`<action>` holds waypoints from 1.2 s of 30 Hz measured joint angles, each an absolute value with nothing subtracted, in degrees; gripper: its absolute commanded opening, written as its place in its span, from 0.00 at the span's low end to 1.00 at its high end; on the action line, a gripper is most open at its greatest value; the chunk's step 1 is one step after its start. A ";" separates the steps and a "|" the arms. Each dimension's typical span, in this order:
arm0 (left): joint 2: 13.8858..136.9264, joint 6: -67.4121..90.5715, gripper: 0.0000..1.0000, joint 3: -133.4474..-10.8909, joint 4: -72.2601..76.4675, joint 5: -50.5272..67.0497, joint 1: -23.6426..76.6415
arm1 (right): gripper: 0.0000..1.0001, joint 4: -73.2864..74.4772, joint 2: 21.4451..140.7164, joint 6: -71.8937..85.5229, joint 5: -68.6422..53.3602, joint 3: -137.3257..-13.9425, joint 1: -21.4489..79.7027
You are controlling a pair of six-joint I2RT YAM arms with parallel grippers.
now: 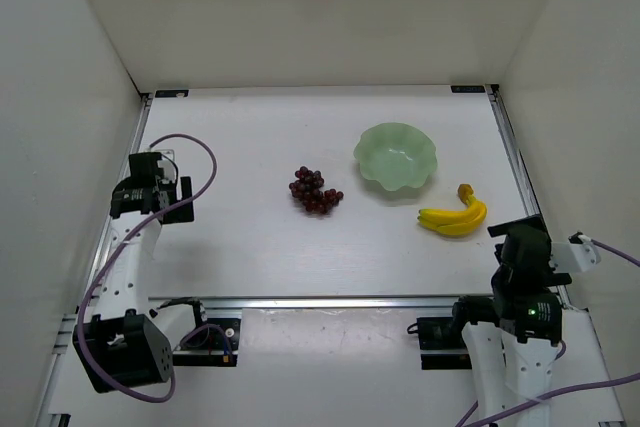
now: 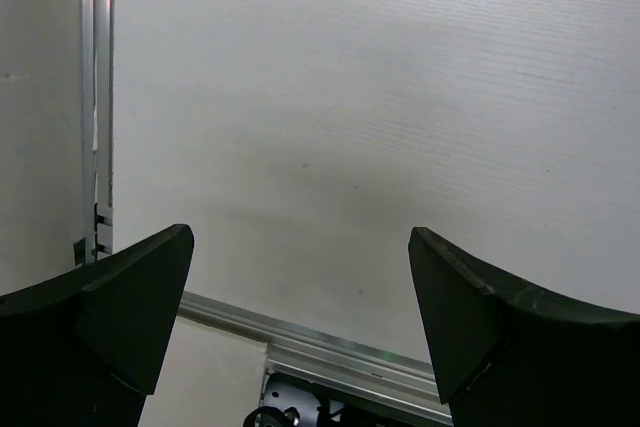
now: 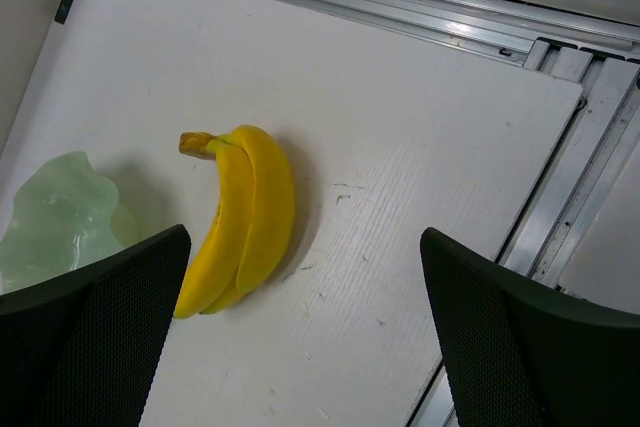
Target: Place and organize the fake fruits in the fruit bowl
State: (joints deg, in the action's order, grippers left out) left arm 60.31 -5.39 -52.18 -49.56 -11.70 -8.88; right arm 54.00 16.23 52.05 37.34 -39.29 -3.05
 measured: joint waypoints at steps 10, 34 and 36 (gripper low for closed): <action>77.65 -11.29 1.00 -68.14 -53.52 -17.02 10.79 | 1.00 51.11 24.88 47.94 31.59 -37.76 -3.05; 112.92 -42.15 1.00 -89.47 -44.07 -15.64 43.55 | 1.00 46.09 38.15 45.84 19.33 -39.18 -3.42; 112.55 -45.08 1.00 -87.35 -44.36 -15.38 45.74 | 1.00 46.09 39.42 45.71 19.31 -39.11 -3.42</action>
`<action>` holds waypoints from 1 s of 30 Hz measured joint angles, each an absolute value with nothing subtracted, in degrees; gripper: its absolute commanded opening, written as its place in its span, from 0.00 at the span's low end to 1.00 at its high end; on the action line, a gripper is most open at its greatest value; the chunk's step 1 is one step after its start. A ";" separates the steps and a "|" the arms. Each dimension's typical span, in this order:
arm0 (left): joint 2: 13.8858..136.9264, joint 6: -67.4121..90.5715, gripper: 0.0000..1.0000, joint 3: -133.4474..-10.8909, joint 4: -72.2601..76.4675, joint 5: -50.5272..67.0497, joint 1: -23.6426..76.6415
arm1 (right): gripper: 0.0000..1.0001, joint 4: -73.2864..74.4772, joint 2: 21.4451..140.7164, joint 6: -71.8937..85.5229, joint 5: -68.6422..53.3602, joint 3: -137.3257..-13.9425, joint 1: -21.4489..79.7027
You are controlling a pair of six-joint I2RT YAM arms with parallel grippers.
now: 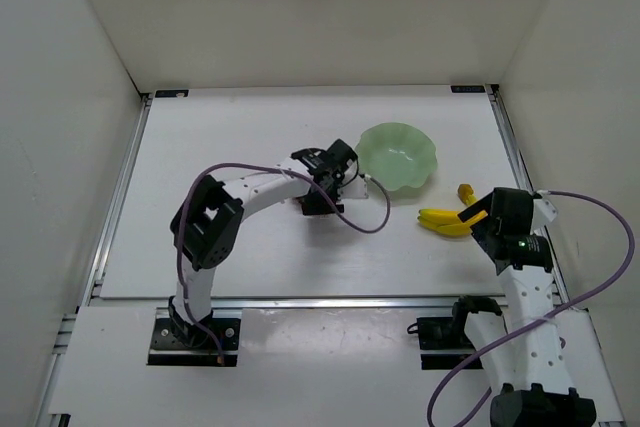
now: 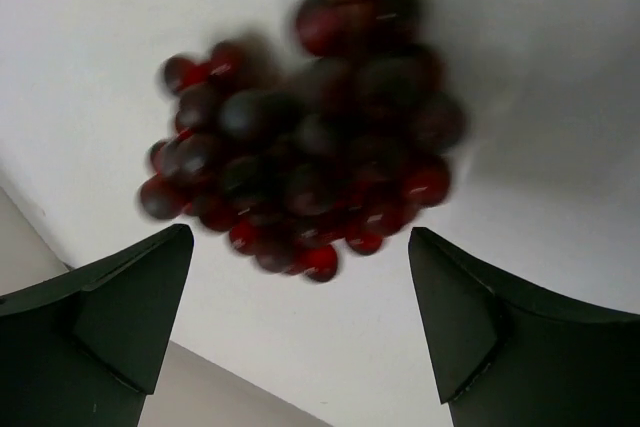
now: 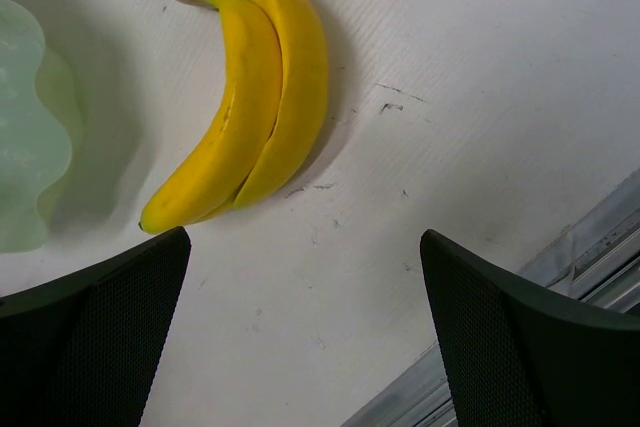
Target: Place and organize the fake fruits in the fruit bowl
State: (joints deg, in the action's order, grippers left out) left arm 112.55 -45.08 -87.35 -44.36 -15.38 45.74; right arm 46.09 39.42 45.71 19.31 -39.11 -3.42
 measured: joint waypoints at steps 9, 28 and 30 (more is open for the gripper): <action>120.73 -52.51 1.00 -88.66 -48.10 -17.26 49.71 | 1.00 45.93 42.24 43.97 19.38 -39.11 -3.42; 123.85 -44.40 0.12 -95.50 -45.84 -22.41 47.33 | 1.00 45.01 41.63 43.03 19.59 -39.11 -3.42; 123.63 -43.42 0.11 -96.09 -46.35 -23.64 47.31 | 1.00 44.93 41.63 43.05 19.59 -39.11 -3.42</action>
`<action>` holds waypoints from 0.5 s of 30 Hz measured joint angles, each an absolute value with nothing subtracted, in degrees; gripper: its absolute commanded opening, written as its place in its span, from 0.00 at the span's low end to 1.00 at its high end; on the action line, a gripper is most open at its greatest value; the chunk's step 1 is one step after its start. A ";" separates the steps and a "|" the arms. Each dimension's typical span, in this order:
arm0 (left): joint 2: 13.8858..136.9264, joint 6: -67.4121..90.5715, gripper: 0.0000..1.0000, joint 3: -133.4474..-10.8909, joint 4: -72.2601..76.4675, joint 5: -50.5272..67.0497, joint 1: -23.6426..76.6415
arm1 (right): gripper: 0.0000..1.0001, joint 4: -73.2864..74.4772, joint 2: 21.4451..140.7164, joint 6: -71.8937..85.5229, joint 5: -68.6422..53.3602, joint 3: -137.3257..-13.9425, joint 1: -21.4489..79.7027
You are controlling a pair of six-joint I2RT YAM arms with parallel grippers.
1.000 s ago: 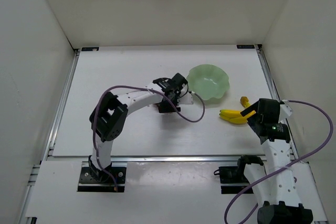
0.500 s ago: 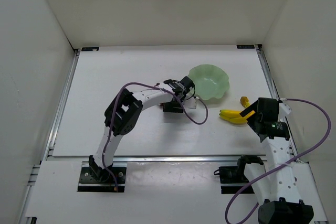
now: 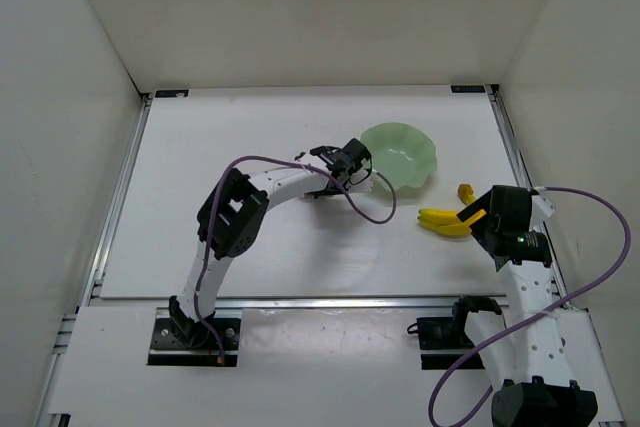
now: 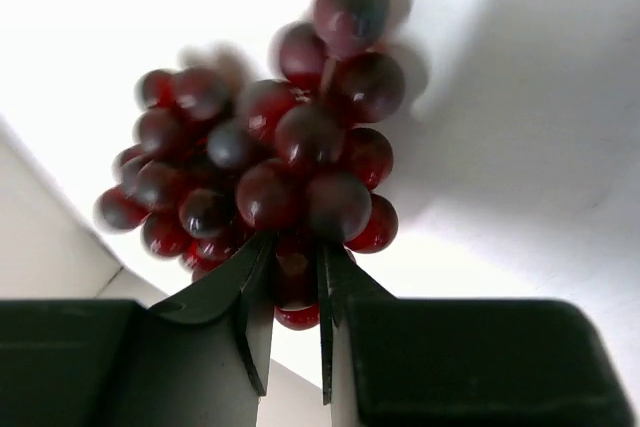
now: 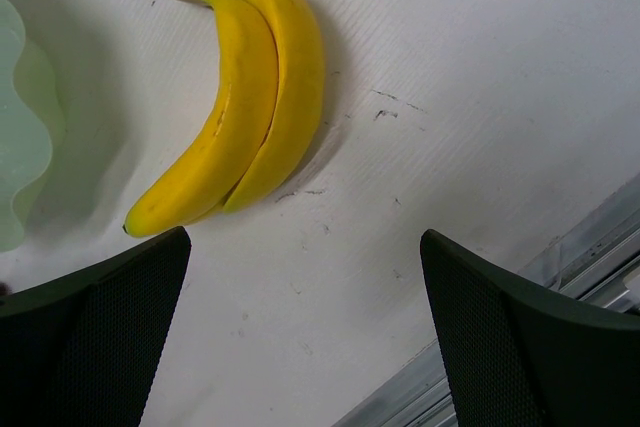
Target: Place and organize the fake fruits in the fruit bowl
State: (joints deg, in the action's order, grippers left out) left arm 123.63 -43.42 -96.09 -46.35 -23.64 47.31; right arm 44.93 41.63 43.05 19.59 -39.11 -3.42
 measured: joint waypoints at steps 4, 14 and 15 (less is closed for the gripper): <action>123.59 -42.24 0.11 -101.91 -47.33 -26.46 47.29 | 1.00 44.80 41.69 43.03 19.62 -39.11 -3.42; 125.60 -40.95 0.15 -130.17 -39.27 -32.08 47.09 | 1.00 43.07 45.08 43.09 19.57 -38.46 -3.42; 125.60 -40.62 0.17 -130.67 -38.17 -31.46 47.18 | 1.00 42.87 45.93 43.11 19.51 -38.46 -3.42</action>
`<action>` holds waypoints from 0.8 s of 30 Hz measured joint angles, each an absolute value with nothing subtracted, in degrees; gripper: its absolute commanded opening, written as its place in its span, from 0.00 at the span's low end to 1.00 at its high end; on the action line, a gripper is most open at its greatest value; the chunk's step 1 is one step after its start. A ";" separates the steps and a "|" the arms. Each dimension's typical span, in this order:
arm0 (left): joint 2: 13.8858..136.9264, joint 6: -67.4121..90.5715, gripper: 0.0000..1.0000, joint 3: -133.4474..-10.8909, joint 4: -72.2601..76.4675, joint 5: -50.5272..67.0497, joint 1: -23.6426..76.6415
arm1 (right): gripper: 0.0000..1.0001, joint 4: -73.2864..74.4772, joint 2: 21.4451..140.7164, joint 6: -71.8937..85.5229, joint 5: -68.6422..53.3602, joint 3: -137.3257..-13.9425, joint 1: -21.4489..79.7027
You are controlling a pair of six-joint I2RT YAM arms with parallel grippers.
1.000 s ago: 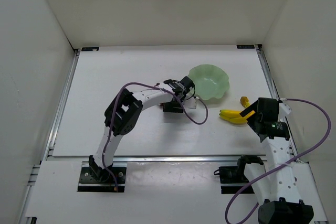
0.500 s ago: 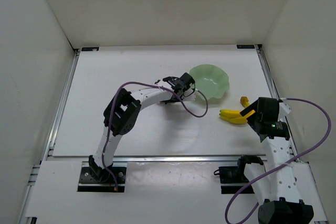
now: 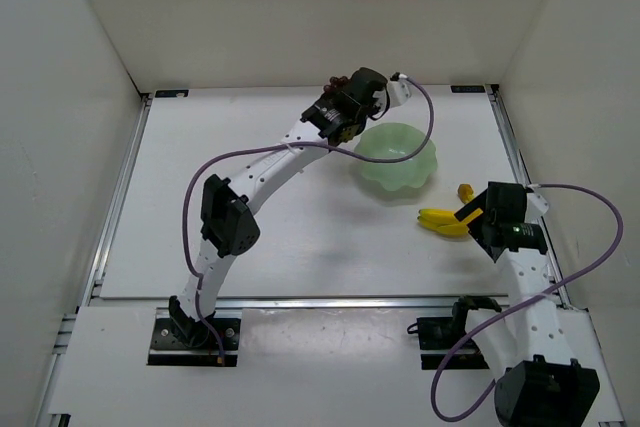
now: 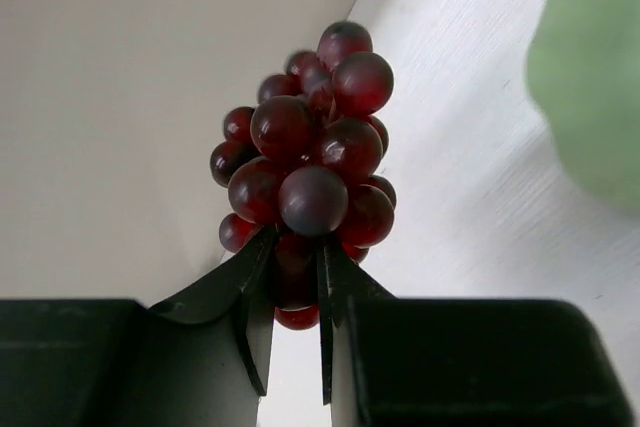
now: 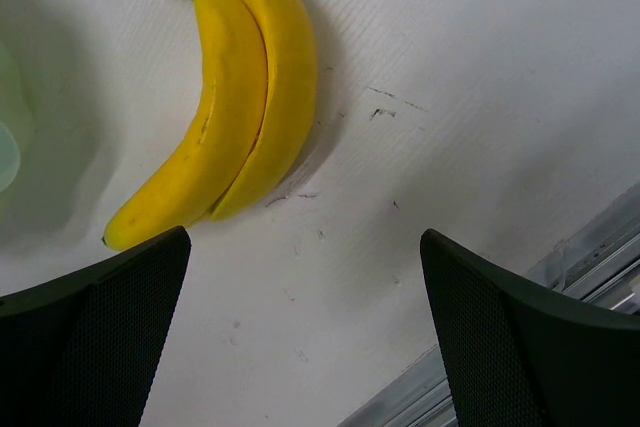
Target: Place and organize the fake fruits in the fruit bowl
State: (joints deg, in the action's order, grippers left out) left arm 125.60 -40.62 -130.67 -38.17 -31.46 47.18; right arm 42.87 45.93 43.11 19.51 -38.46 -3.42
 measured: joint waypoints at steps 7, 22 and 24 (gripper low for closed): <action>128.77 -37.15 0.24 -130.87 -36.80 -17.34 48.60 | 1.00 41.65 50.68 43.92 19.42 -38.46 -3.42; 131.59 -30.09 0.99 -128.18 -35.48 -7.44 51.07 | 1.00 36.12 61.71 46.54 19.75 -38.04 -3.42; 131.35 -29.87 0.99 -127.87 -35.46 -9.78 50.94 | 1.00 35.38 64.88 47.40 19.75 -38.87 -3.42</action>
State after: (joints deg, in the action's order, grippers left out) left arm 131.35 -29.87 -127.87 -35.46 -9.78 50.94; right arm 35.38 64.88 47.40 19.75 -38.87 -3.42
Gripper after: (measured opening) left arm 0.992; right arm 0.996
